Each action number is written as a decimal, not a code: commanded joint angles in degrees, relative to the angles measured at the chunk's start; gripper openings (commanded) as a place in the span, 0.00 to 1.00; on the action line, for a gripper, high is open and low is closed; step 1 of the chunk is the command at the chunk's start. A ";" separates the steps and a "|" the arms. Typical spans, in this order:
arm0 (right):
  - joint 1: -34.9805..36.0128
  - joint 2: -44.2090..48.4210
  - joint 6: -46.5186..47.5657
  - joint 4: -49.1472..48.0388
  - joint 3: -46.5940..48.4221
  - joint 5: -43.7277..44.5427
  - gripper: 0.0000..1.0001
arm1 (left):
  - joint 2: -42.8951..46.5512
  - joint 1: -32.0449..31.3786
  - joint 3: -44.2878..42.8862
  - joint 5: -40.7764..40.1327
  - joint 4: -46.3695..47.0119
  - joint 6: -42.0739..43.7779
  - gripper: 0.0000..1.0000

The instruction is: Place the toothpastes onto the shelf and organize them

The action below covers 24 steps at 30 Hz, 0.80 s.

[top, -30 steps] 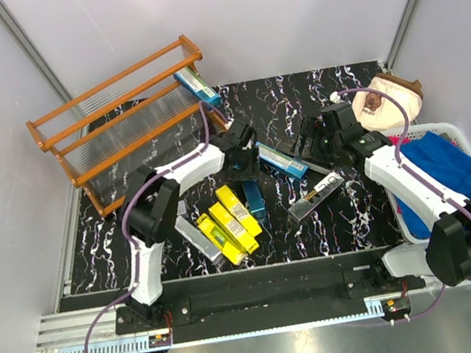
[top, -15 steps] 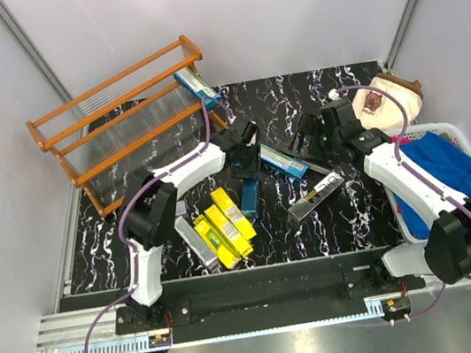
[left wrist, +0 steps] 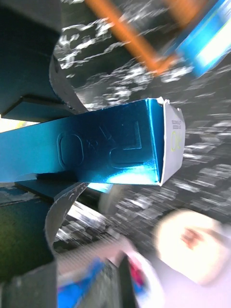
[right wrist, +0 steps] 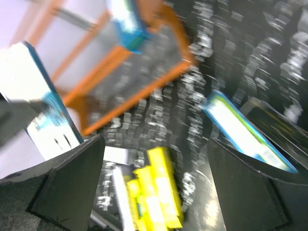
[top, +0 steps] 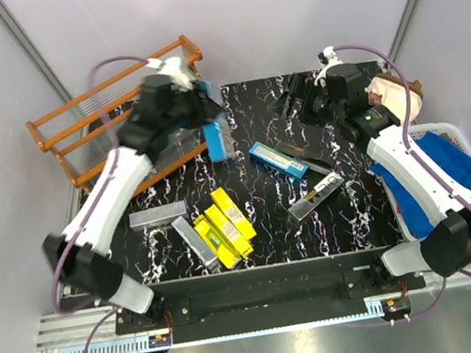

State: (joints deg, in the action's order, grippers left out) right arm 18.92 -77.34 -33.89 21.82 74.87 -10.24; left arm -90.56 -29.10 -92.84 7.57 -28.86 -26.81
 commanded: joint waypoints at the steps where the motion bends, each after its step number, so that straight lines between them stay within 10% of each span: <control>1: 2.87 -0.79 -1.61 -10.90 3.96 -8.65 0.96 | 10.74 9.03 7.04 9.11 16.09 -6.40 0.34; 14: 14.22 -13.79 -33.03 -53.17 1.69 -30.71 0.95 | 25.08 22.24 31.74 12.64 57.14 -34.26 0.34; 24: 14.66 -18.02 -42.66 -61.72 -1.22 -31.42 0.95 | 25.26 23.39 33.51 13.52 62.26 -37.09 0.33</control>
State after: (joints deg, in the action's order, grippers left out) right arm 33.06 -94.37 -70.52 -31.38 73.69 -39.77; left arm -67.68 -5.72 -59.05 19.31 23.86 -61.06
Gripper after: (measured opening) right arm 0.952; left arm 0.444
